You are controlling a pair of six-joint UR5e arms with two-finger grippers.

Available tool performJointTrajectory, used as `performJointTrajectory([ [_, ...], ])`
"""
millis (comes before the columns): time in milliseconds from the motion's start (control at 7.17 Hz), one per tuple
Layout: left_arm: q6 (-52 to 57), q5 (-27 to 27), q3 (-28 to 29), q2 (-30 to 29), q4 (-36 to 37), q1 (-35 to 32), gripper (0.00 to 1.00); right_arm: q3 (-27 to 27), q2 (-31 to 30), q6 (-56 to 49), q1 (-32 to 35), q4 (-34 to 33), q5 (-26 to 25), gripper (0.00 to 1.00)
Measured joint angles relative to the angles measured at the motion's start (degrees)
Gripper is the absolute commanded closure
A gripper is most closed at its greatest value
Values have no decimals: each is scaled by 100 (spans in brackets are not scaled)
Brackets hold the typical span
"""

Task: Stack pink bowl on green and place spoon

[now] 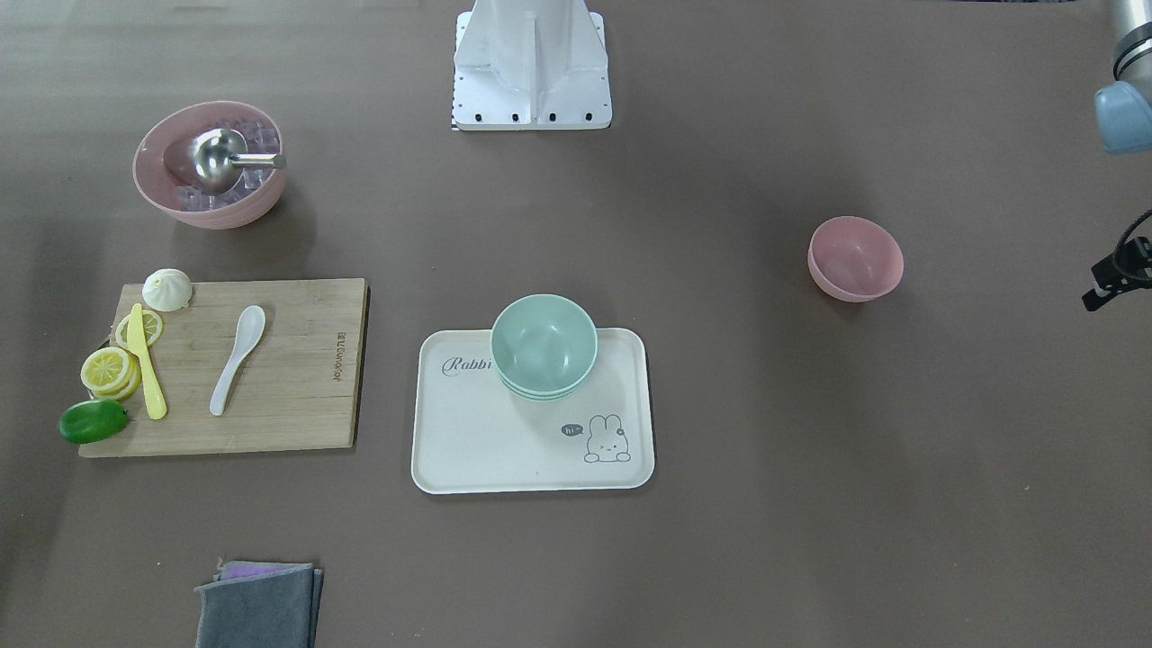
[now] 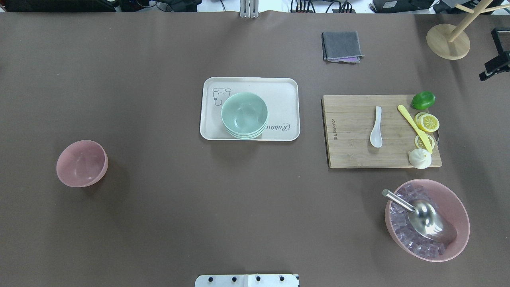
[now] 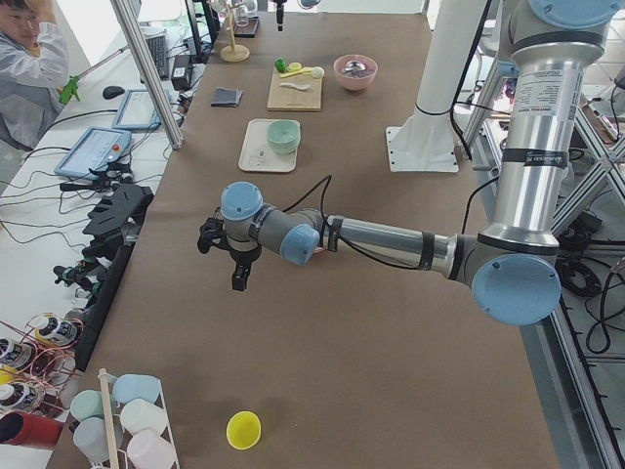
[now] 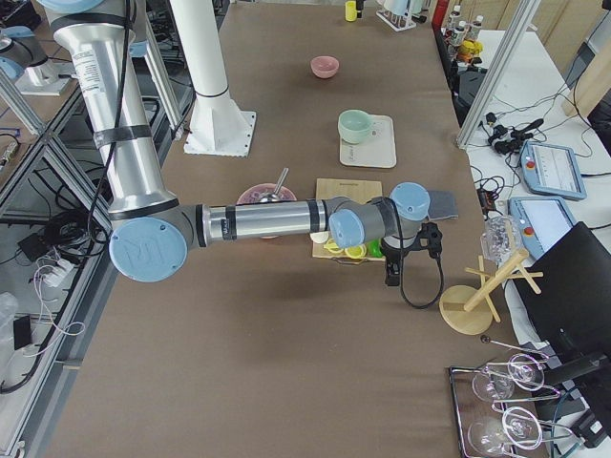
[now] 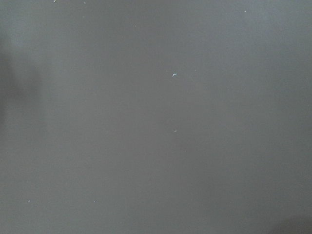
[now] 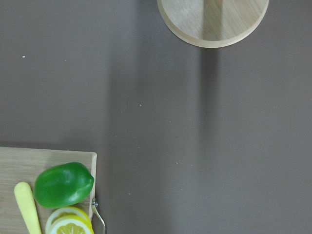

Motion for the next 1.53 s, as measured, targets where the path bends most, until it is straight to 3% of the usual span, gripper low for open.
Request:
performJointTrajectory([
  [419,-42,-24,-103,194,-8,5,2,126,-18,9,-115,30,32,0],
  [837,-369,-125,-309,199,-24,121,2,69,-25,22,-399,506,2,0],
  [1116,-1442,-115,-890,439,-313,931,3,92,-22,250,-724,690,-198,0],
  [1535,-2849,787,-1184,916,-1376,2717,8,220,270,1138,-1102,723,-356,0],
])
